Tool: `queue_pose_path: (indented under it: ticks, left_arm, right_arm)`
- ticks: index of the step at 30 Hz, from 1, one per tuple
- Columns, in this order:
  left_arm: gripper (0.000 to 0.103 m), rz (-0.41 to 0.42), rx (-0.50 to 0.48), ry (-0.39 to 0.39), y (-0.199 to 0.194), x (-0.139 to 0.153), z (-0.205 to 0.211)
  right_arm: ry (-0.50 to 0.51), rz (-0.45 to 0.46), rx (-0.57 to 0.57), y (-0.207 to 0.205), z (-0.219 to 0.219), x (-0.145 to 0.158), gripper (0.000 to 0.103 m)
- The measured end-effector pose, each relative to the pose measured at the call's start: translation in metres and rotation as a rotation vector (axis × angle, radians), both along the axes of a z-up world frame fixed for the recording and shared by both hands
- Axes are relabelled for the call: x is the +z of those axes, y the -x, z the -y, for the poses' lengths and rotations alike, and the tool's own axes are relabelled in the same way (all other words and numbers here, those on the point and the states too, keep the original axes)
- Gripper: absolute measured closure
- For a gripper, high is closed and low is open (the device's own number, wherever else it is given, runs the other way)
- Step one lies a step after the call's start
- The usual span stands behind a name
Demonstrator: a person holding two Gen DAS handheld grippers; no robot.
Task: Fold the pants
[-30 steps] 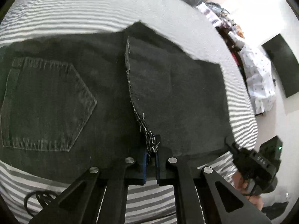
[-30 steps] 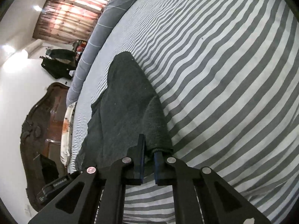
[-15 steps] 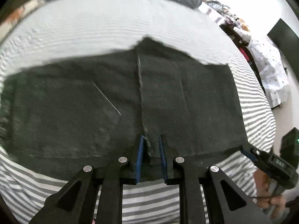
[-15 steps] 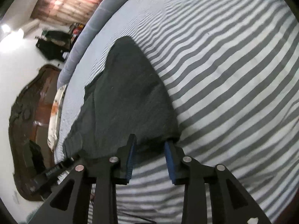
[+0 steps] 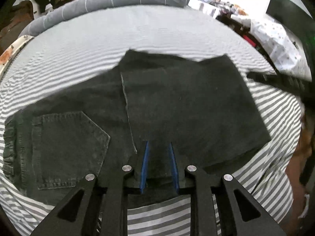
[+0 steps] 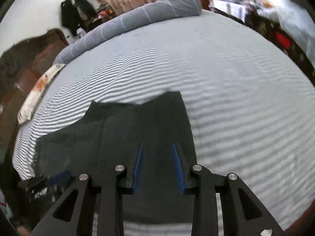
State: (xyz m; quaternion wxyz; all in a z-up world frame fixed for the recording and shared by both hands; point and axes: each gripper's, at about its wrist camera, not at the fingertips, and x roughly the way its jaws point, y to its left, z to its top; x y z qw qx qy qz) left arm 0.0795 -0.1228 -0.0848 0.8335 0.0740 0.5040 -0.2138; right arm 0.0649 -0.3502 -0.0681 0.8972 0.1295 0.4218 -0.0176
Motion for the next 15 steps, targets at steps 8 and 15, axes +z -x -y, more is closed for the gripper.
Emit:
queue_pose_path:
  ticks: [8, 15]
  left_arm:
    - [0.081, -0.021, -0.023, -0.04, -0.007, -0.016, 0.002]
    - [0.08, -0.025, -0.016, -0.04, -0.001, -0.018, 0.007]
  right_arm:
    - [0.108, -0.113, 0.008, -0.061, -0.002, -0.037, 0.073]
    - [0.119, -0.121, 0.021, -0.037, -0.009, -0.037, 0.073]
